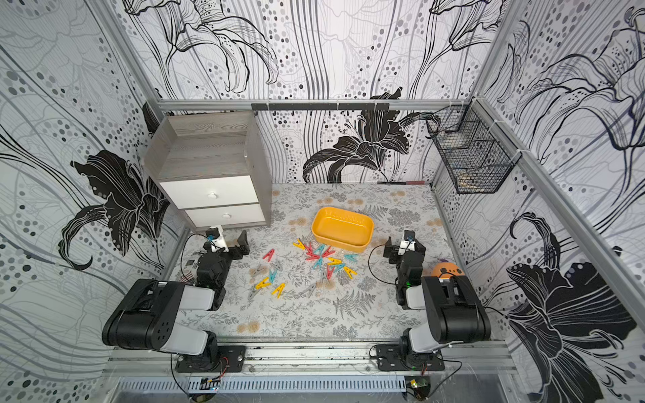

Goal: Put the clothespins into the storage box
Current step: Pick up the clothespin from the center of the board.

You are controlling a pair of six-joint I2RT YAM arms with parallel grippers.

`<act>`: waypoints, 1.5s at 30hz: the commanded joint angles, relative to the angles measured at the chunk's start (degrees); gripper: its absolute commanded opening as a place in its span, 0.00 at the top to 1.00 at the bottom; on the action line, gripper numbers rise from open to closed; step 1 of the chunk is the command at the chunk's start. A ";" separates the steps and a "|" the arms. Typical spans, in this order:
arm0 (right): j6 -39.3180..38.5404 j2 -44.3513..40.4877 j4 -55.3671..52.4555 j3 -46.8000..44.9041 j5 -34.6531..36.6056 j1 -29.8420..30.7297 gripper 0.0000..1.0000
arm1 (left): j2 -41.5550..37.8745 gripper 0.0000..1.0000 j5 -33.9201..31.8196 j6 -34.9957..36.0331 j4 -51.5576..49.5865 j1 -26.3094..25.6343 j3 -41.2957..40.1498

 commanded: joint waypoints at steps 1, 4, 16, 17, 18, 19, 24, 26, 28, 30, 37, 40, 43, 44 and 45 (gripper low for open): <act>-0.83 0.37 0.49 0.58 -0.55 -0.13 0.03 | 0.08 0.02 -0.45 0.94 2.68 0.26 -0.24; -0.84 0.31 0.56 0.61 -0.62 -0.13 0.03 | 0.15 0.02 -0.28 0.80 2.68 0.26 -0.25; -0.74 0.38 0.22 0.74 -0.73 -0.13 0.03 | 0.28 0.02 0.52 0.26 2.15 0.46 0.14; -0.74 0.38 0.21 0.78 -0.73 -0.13 0.03 | 0.24 0.02 1.12 0.12 2.04 0.81 0.18; -0.74 0.38 0.21 0.74 -0.73 -0.13 0.03 | 0.17 0.02 1.58 0.02 2.55 0.96 -0.08; -0.74 0.38 0.21 0.80 -0.73 -0.13 0.03 | -0.42 0.03 1.65 -0.20 2.40 1.34 0.07; -0.56 -4.18 -8.31 3.60 2.58 -0.13 0.03 | -8.80 0.02 -6.36 -0.10 -21.26 -0.31 8.91; 0.65 -7.44 -17.68 7.56 5.07 -0.13 0.03 | -12.33 0.02 -10.46 1.93 -29.15 -3.94 12.31; 0.76 -8.92 -23.46 10.61 5.42 -0.13 0.03 | -15.00 0.02 -11.88 0.43 -39.83 -5.94 16.84; 2.35 -10.34 -30.21 13.75 5.16 -0.13 0.03 | -15.41 0.02 -11.55 -4.50 -53.52 -6.24 22.70; 9.52 -15.52 -55.10 23.29 -1.70 -0.05 0.03 | -12.64 0.02 -8.77 -14.54 -83.38 -11.65 33.48; 12.32 -14.78 -63.61 27.30 -6.59 0.40 0.03 | -10.12 0.03 -11.27 -15.95 -90.45 -15.71 36.04; 12.56 -13.27 -69.36 30.21 -5.30 4.60 0.01 | -5.92 0.01 -12.55 -17.17 -95.89 -17.68 38.13; 12.15 -12.72 -71.02 31.06 -3.43 6.70 0.01 | -4.15 0.00 -12.13 -17.57 -97.02 -17.72 38.48; 11.92 -12.18 -72.31 31.83 -1.88 8.47 0.01 | -2.67 0.02 -12.06 -18.03 -97.91 -17.71 39.01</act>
